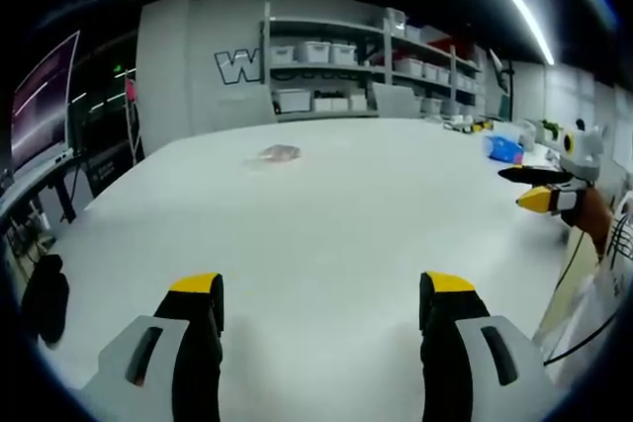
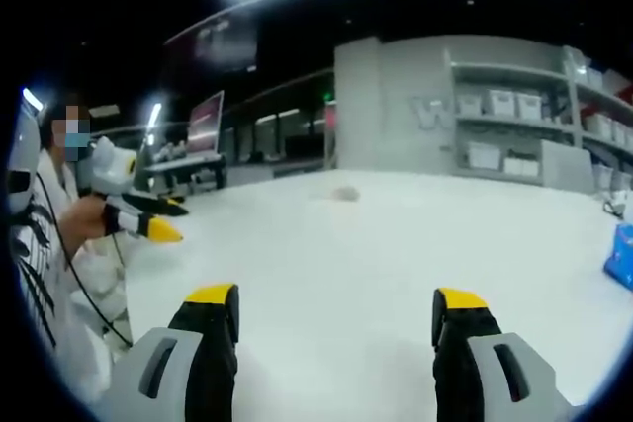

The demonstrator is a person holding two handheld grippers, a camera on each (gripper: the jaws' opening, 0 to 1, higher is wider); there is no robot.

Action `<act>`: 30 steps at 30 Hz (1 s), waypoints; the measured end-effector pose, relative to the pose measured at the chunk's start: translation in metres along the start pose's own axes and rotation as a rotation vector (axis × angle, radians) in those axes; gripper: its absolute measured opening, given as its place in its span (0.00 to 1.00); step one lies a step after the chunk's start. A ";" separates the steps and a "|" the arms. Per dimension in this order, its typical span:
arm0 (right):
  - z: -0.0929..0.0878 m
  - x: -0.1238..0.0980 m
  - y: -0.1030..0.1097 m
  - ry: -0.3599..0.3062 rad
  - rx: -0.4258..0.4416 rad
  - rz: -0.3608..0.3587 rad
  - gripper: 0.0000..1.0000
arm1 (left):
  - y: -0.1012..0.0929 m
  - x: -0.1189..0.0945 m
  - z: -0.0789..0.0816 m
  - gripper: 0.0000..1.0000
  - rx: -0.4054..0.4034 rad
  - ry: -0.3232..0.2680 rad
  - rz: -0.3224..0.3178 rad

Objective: Open the resealable bag by pulling the two sides of the seal apart until the entire bag opening is separated and visibly accessible.

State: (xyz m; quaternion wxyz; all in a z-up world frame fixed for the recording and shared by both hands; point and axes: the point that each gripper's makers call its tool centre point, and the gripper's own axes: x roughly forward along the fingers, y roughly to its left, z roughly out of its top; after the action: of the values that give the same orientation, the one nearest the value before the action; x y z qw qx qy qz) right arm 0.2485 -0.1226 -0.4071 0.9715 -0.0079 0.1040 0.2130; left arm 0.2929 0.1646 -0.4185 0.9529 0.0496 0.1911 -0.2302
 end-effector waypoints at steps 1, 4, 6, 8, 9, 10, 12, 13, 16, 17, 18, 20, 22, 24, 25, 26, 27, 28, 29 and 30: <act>0.000 0.000 0.000 0.001 -0.001 0.001 0.80 | 0.000 0.000 0.000 0.80 0.000 -0.001 0.000; 0.000 0.001 0.002 0.005 -0.005 0.006 0.80 | 0.000 -0.001 -0.001 0.80 -0.001 -0.002 -0.001; -0.001 0.002 0.003 0.008 -0.008 0.010 0.80 | 0.001 -0.002 -0.001 0.80 -0.003 -0.003 -0.001; 0.000 0.003 0.005 0.009 -0.012 0.014 0.80 | 0.001 -0.002 -0.002 0.80 -0.005 -0.005 -0.002; 0.000 0.003 0.006 0.010 -0.014 0.015 0.80 | 0.001 -0.003 -0.002 0.80 -0.005 -0.005 -0.001; 0.000 0.003 0.006 0.011 -0.016 0.016 0.80 | 0.002 -0.003 -0.002 0.80 -0.006 -0.006 0.000; 0.001 0.004 0.007 0.013 -0.022 0.019 0.79 | 0.002 -0.004 -0.002 0.80 -0.007 -0.008 0.000; 0.001 0.004 0.008 0.014 -0.024 0.020 0.79 | 0.003 -0.005 -0.002 0.80 -0.008 -0.010 0.001; 0.003 0.006 0.010 0.016 -0.035 0.031 0.78 | 0.003 -0.006 -0.001 0.80 -0.008 -0.016 0.001; 0.004 0.007 0.012 0.015 -0.040 0.035 0.78 | 0.003 -0.006 -0.001 0.80 -0.009 -0.017 0.001; 0.006 0.008 0.013 0.016 -0.051 0.040 0.77 | 0.003 -0.006 -0.002 0.80 -0.010 -0.018 0.000; 0.007 0.010 0.016 0.019 -0.064 0.050 0.75 | 0.003 -0.007 -0.002 0.80 -0.011 -0.018 -0.001; 0.008 0.013 0.019 0.020 -0.074 0.063 0.74 | 0.003 -0.008 -0.002 0.80 -0.011 -0.019 -0.003; 0.011 0.015 0.022 0.018 -0.079 0.074 0.74 | 0.003 -0.009 -0.002 0.80 -0.010 -0.023 -0.002; 0.012 0.016 0.023 0.019 -0.082 0.079 0.74 | 0.003 -0.011 -0.001 0.80 -0.010 -0.027 -0.001; 0.013 0.017 0.024 0.018 -0.086 0.083 0.74 | 0.004 -0.011 0.000 0.80 -0.011 -0.030 0.001; 0.015 0.018 0.025 0.015 -0.095 0.086 0.74 | 0.004 -0.012 0.000 0.80 -0.012 -0.032 0.002; 0.016 0.019 0.026 0.015 -0.099 0.087 0.74 | 0.004 -0.012 0.000 0.80 -0.013 -0.033 0.002; 0.017 0.020 0.026 0.015 -0.105 0.089 0.74 | 0.004 -0.012 0.000 0.80 -0.014 -0.033 0.001; 0.017 0.021 0.026 0.016 -0.109 0.090 0.74 | 0.003 -0.012 -0.001 0.80 -0.014 -0.033 0.000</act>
State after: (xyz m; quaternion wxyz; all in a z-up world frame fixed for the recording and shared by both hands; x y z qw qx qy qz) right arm 0.2592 -0.0892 -0.3936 0.9581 -0.0576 0.1003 0.2619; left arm 0.2846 0.1727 -0.4144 0.9562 0.0391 0.1771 -0.2299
